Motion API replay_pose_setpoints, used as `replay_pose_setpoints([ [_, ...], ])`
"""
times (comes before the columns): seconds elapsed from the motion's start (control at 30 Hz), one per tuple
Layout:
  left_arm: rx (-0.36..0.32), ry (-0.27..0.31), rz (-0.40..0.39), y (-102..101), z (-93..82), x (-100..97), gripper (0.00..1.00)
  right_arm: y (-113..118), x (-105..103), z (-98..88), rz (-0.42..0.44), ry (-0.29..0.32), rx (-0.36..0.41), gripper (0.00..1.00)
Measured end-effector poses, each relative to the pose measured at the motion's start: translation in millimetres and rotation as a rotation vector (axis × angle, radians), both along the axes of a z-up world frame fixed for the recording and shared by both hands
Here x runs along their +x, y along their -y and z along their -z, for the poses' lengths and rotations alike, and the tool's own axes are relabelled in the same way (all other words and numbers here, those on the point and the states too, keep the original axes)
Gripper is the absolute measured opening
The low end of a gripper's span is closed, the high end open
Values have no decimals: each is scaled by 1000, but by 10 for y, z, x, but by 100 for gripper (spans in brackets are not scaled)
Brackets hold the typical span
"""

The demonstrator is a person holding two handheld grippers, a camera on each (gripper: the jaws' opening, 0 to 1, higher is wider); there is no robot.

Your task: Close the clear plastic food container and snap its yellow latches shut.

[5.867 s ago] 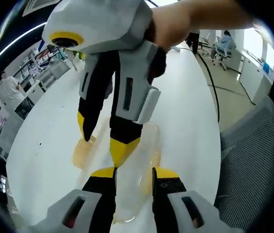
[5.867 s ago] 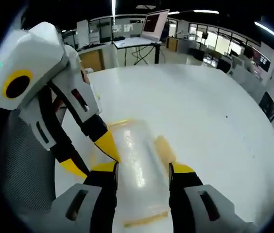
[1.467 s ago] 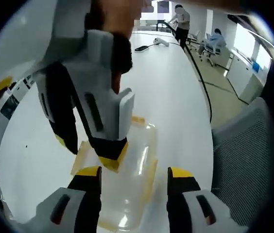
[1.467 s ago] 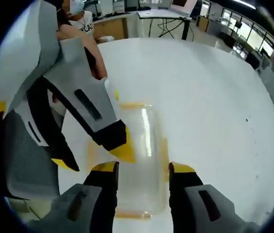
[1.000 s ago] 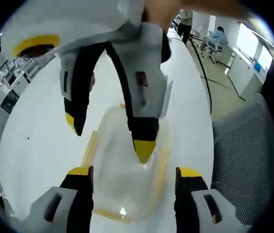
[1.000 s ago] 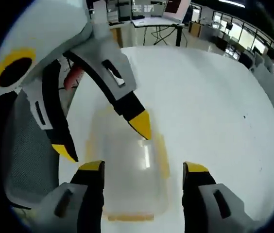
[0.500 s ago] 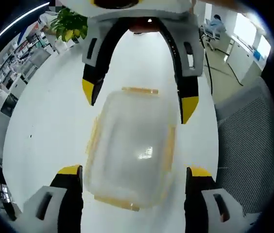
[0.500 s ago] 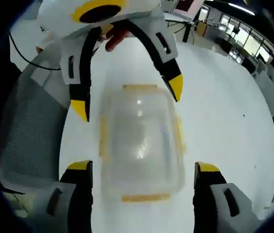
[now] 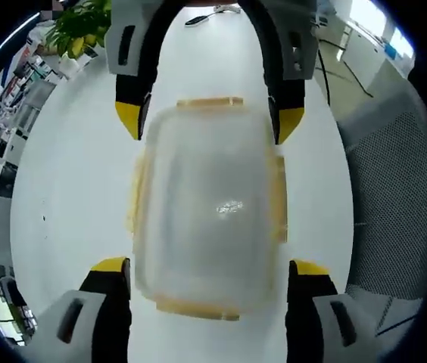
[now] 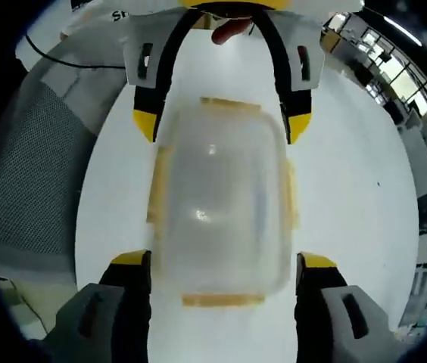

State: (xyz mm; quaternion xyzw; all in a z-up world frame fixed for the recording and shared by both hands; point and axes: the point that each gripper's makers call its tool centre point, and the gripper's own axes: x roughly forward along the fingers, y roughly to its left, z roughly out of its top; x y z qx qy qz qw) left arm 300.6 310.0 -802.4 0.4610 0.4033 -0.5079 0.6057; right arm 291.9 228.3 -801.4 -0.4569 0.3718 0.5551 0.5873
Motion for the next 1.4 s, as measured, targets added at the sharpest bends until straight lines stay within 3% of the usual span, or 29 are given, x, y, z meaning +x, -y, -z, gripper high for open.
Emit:
replay_pose_setpoints([
  [0.1, 3, 5, -2, -6, -5, 19, 73, 5, 2, 3, 3, 3, 2, 73],
  [1.4, -4, -14, -15, -73, 2, -10, 72, -74, -18, 20, -4, -12, 6, 72],
])
